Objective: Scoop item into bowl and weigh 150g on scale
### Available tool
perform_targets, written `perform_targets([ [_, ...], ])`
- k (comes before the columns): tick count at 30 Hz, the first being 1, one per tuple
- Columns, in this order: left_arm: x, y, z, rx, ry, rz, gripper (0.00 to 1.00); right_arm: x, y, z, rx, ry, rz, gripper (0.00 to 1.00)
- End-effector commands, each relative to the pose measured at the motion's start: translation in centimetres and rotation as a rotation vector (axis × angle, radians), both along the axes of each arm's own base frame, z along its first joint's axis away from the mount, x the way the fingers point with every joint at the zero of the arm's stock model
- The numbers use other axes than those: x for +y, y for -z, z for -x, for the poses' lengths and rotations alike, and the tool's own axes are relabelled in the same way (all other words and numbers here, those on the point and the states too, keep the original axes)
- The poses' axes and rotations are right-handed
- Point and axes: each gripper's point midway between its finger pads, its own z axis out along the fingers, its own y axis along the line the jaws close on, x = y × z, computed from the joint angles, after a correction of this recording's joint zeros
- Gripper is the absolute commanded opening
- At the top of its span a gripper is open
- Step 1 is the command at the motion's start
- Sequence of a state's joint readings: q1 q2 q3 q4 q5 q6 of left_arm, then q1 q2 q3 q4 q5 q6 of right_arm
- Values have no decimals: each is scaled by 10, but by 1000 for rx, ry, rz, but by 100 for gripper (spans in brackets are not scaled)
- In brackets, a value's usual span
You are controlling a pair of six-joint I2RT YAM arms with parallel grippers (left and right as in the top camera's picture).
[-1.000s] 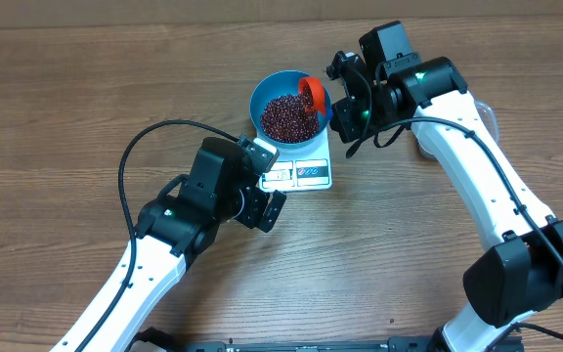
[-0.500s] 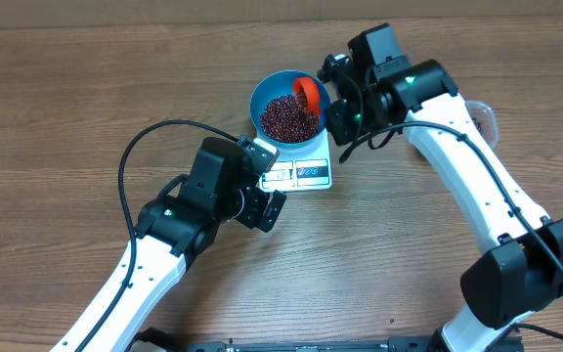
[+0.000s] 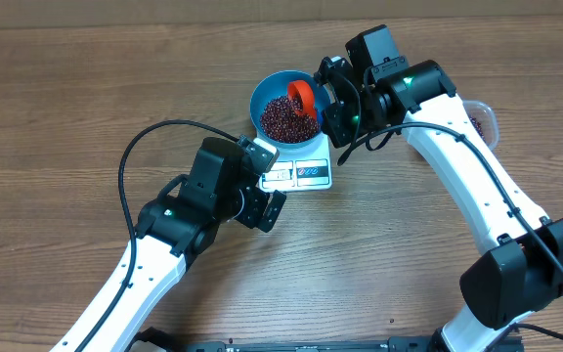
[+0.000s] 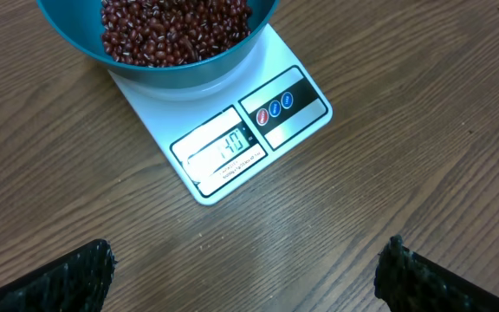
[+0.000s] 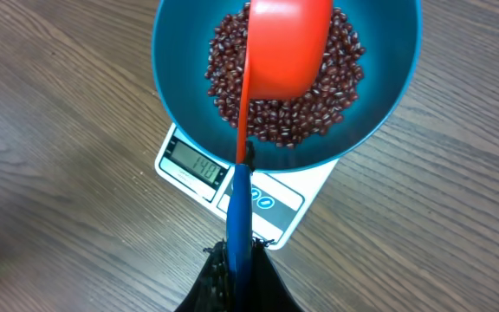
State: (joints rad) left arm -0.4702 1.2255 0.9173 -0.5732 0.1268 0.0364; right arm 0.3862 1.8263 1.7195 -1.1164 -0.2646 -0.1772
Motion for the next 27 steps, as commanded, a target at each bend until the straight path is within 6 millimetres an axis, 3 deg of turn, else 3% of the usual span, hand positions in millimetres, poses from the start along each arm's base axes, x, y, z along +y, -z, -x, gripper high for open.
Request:
perform_targets([
  [1,1,-7,-5,-22,-2,-1,99,4,-13,-4,-12,-12,-61,4],
  [14,1,-7,-5,-22,-3,-1,100,-10,-29,-2,55,-50,-267,4],
  [27,1,-7,-5,-22,-3,-1,100,-8,-27,4,77,-61,-274,4],
])
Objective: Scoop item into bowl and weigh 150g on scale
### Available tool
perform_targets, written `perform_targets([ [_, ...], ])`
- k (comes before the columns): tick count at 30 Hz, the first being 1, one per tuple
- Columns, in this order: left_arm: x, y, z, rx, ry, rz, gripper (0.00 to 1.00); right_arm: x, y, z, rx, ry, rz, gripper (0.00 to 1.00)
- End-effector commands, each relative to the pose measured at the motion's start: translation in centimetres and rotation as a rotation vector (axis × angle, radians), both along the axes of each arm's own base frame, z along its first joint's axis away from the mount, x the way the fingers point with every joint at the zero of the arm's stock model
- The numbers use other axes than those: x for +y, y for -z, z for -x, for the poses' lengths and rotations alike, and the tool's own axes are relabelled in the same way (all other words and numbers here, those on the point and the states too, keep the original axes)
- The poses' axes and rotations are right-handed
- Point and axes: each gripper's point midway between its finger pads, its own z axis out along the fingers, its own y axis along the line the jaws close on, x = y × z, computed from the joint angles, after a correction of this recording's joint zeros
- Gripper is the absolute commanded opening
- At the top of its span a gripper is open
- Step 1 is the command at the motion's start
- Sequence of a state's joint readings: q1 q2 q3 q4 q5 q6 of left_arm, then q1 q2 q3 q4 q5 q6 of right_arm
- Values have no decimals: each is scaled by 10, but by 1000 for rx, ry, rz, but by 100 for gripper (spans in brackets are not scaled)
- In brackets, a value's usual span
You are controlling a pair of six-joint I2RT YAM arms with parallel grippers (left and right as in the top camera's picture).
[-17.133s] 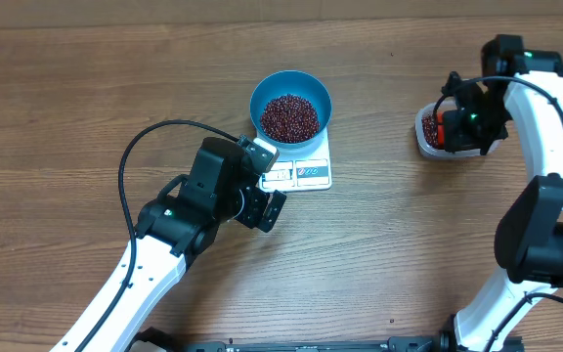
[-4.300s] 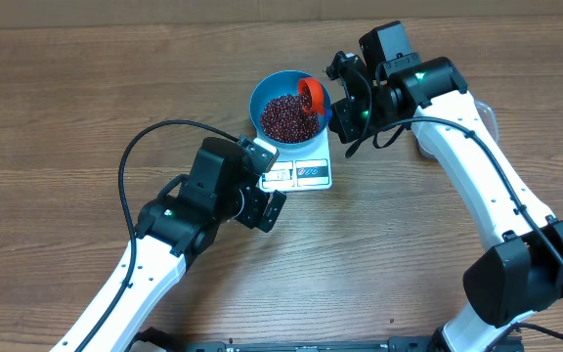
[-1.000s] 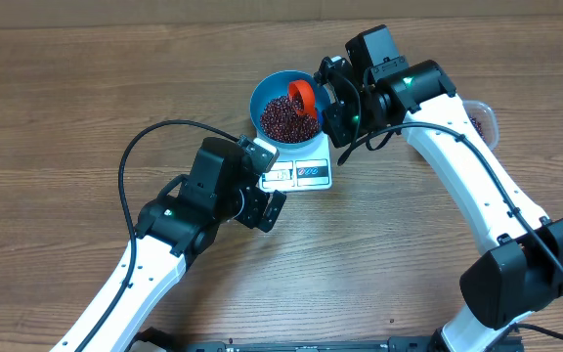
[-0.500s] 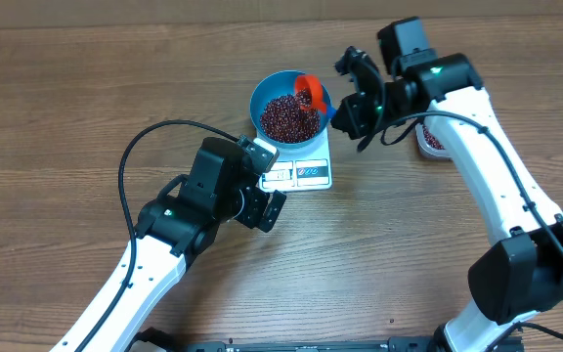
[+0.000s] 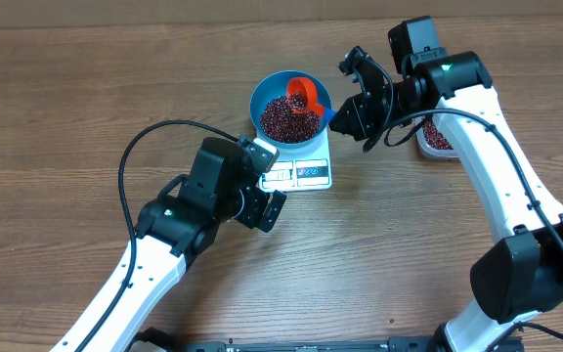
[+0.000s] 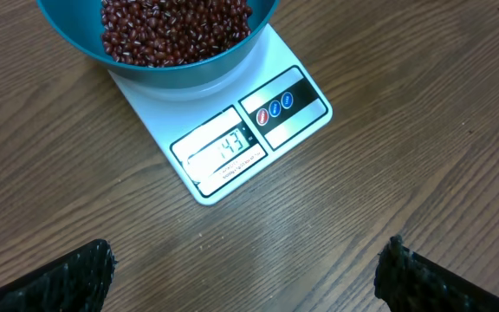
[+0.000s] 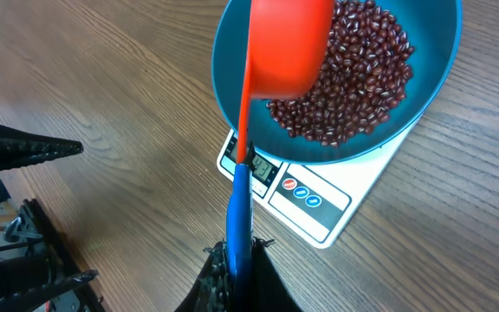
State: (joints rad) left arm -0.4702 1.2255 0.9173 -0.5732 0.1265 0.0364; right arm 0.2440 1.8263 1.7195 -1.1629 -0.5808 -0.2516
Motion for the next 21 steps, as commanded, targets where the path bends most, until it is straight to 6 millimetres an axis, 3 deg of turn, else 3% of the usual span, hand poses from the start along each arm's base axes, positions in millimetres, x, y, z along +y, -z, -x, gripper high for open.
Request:
perform_targets([
  [1,0,-7,-5,-22,-2,-1,99,4,-9,1,-16,-19,-24,4],
  [7,0,-7,-5,-22,-2,-1,100,3,-7,7,16,-17,-17,4],
  [21,0,-7,-5,-22,-2,-1,100,3,0,-4,-50,-1,77,4],
])
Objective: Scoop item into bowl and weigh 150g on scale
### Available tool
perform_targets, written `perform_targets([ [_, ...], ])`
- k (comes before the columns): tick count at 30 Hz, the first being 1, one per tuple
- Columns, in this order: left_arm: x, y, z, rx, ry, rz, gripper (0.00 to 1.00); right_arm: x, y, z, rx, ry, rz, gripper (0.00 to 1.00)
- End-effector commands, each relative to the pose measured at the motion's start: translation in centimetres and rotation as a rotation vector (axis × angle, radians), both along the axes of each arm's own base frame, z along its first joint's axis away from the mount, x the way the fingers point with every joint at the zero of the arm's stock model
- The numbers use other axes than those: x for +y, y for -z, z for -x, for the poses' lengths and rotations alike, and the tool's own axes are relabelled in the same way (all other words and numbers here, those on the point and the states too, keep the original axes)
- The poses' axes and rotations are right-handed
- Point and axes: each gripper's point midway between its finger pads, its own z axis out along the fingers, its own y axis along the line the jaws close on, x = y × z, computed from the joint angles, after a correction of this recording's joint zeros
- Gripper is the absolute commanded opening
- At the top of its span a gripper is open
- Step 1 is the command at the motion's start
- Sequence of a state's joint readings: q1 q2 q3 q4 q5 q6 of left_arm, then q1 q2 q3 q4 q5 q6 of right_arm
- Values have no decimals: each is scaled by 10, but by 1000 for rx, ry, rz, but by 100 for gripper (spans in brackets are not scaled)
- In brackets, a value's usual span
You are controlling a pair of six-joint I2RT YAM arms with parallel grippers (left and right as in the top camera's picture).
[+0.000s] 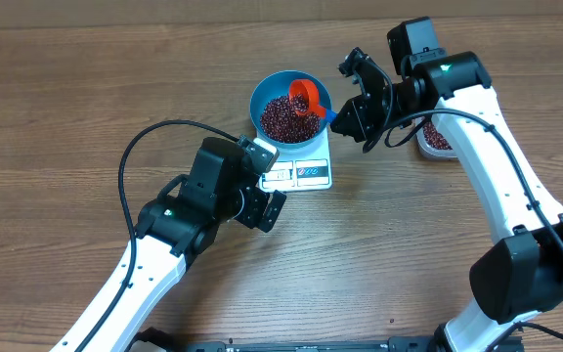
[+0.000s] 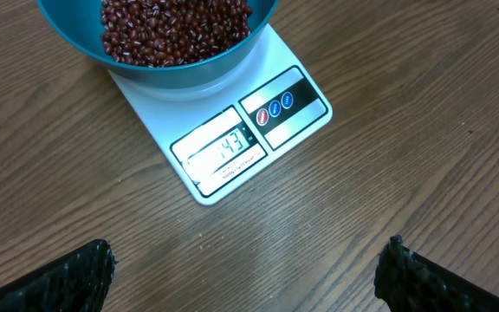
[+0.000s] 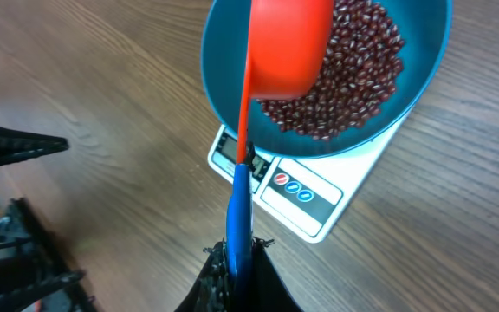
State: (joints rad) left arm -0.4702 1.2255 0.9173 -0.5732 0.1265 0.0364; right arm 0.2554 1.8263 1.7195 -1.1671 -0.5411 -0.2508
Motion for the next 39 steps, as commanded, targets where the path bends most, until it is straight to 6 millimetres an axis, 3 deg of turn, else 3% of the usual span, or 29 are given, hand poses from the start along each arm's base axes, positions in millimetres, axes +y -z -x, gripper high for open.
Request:
perform_targets([
  [1,0,-7,-5,-22,-2,-1,100,4,-3,-5,-48,10,58,4],
  [18,0,-7,-5,-22,-2,-1,100,11,2,-9,-96,22,150,4],
  [39,0,-7,-5,-22,-2,-1,100,-4,6,-19,-138,62,236,4],
])
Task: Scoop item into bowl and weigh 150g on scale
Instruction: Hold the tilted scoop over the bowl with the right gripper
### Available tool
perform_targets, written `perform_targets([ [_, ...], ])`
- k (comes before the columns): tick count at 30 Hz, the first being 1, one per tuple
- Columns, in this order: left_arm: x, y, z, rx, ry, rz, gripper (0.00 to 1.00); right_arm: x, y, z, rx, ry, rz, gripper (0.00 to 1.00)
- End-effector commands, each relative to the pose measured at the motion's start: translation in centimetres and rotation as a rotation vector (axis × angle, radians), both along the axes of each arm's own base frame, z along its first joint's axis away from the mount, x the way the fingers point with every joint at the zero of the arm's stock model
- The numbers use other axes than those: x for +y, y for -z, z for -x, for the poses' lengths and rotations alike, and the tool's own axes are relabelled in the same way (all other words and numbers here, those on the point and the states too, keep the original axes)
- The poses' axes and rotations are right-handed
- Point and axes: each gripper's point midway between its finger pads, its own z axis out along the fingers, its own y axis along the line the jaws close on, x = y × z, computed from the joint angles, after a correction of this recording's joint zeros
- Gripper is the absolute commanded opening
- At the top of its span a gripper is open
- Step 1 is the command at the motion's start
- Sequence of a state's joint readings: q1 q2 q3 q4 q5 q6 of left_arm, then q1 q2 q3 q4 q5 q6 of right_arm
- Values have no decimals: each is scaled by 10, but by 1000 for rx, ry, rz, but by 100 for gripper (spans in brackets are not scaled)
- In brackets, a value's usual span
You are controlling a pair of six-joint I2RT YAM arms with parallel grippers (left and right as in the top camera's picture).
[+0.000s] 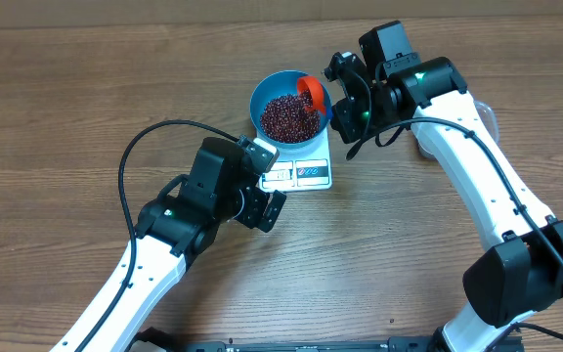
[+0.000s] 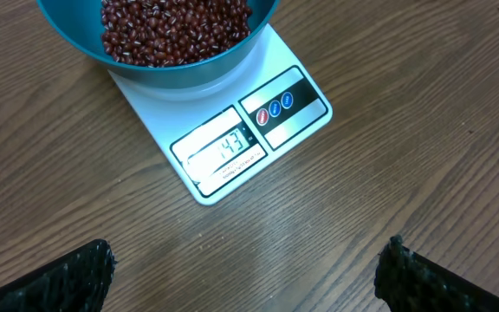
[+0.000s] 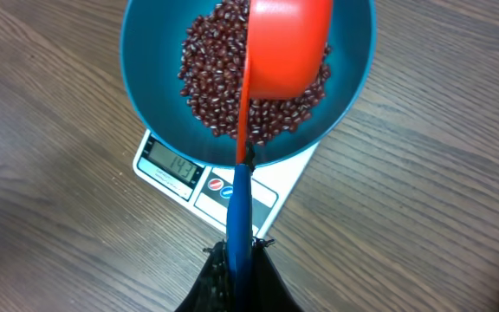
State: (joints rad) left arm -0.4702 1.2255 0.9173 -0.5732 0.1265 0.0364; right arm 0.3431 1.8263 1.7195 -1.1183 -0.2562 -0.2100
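A blue bowl [image 1: 283,110] of red beans stands on the white scale [image 1: 309,174], whose display [image 2: 223,148] reads 143. My right gripper [image 3: 239,253] is shut on the blue handle of a red scoop [image 3: 286,45]. The scoop's cup hangs over the bowl's right rim [image 1: 311,92], and only its outside shows, so its contents are hidden. In front of the scale my left gripper [image 2: 245,277] is open over bare wood, and its fingers [image 2: 68,276] hold nothing.
A clear container [image 1: 487,117] sits at the right, mostly hidden behind my right forearm. The left arm's black cable [image 1: 135,156] loops over the table to the left of the scale. Wood tabletop [image 1: 66,88] surrounds the scale.
My right arm has swung left, so its wrist is nearer the bowl and its forearm covers most of the bean container. The scoop stays over the bowl's right side. The display still reads 143.
The scoop hung over the bowl with the scale at 140. The reading then stood at 143, with my right arm swung out to the right and the container in view. It was the same 1.3 s ago. Now the arm is back left, and the left gripper never moved.
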Motion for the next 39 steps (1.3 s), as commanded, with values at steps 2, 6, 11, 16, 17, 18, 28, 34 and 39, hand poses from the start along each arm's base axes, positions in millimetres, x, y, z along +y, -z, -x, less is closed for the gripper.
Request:
perform_targets([
  [2,0,-7,-5,-22,-2,-1,100,0,-8,-6,-34,7,6,4],
  [6,0,-7,-5,-22,-2,-1,99,1,-9,-7,-40,6,4,4],
  [11,0,-7,-5,-22,-2,-1,100,1,-9,-7,-41,4,5,4],
  [16,0,-7,-5,-22,-2,-1,99,1,-9,-7,-42,5,5,4],
  [17,0,-7,-5,-22,-2,-1,100,1,-9,-7,-42,5,5,4],
  [18,0,-7,-5,-22,-2,-1,100,1,-9,-7,-43,4,5,4],
  [28,0,-7,-5,-22,-2,-1,100,-4,-8,-11,-60,12,35,4],
  [34,0,-7,-5,-22,-2,-1,100,-3,-9,-13,-71,8,32,4],
  [39,0,-7,-5,-22,-2,-1,100,-3,-10,-14,-81,-5,35,4],
])
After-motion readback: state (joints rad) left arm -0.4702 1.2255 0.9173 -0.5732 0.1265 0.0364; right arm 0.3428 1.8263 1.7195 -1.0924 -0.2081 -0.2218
